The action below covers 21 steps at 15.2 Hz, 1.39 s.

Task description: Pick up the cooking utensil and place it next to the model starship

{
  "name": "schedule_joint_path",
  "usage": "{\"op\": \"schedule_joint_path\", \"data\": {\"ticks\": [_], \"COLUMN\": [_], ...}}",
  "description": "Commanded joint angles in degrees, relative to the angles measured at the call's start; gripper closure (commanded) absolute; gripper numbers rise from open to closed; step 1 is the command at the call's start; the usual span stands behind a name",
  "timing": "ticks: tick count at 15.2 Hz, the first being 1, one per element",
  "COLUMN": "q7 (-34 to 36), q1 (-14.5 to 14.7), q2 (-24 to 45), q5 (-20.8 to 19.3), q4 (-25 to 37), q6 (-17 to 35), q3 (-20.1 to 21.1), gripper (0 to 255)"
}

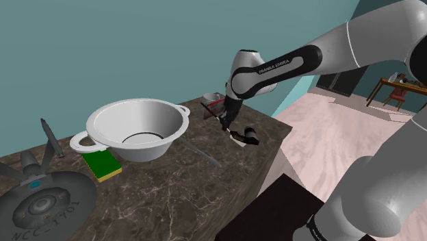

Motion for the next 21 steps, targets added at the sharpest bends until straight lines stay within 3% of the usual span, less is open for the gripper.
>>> {"op": "schedule_joint_path", "data": {"ticks": [1,21], "q7": [0.0,0.34], "q1": [-0.04,-0.03], "q2": [-0.8,-5.96], "q5": [-0.08,-0.42], "q4": [0.79,11.33], "q6": [-1.6,-17.29], "q3": [-0.02,0.2], "gripper": [255,255]}}
